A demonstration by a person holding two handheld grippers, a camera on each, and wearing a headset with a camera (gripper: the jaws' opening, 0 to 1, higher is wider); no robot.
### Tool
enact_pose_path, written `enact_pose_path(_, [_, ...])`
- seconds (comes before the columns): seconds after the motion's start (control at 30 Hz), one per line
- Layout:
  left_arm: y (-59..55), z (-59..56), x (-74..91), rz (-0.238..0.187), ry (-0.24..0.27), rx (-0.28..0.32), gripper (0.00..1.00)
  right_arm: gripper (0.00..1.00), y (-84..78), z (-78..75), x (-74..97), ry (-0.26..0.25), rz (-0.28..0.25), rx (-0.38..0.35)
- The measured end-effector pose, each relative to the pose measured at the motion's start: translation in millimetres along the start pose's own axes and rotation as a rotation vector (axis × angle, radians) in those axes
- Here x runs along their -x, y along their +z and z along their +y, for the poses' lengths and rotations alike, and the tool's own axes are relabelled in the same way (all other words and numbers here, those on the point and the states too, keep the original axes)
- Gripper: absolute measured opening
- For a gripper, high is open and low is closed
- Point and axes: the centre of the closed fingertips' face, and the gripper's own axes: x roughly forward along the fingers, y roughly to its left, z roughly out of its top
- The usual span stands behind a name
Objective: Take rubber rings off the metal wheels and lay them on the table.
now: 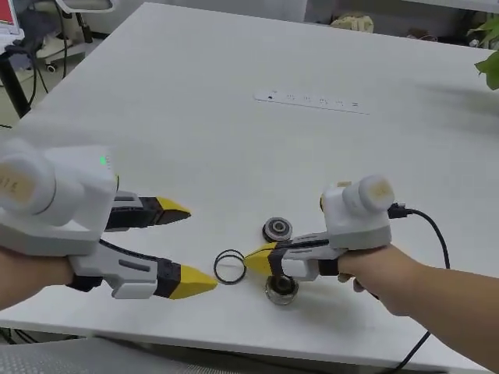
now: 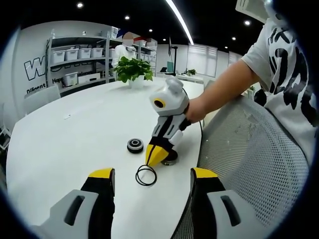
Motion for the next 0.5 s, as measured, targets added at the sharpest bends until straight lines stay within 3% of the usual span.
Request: enact_pose_path(0.5, [-1.7, -0.3, -2.4, 0.007, -0.006, 0.004, 0.58, 0.0, -4.2, -8.1, -5.1, -0.041, 0.023, -0.039])
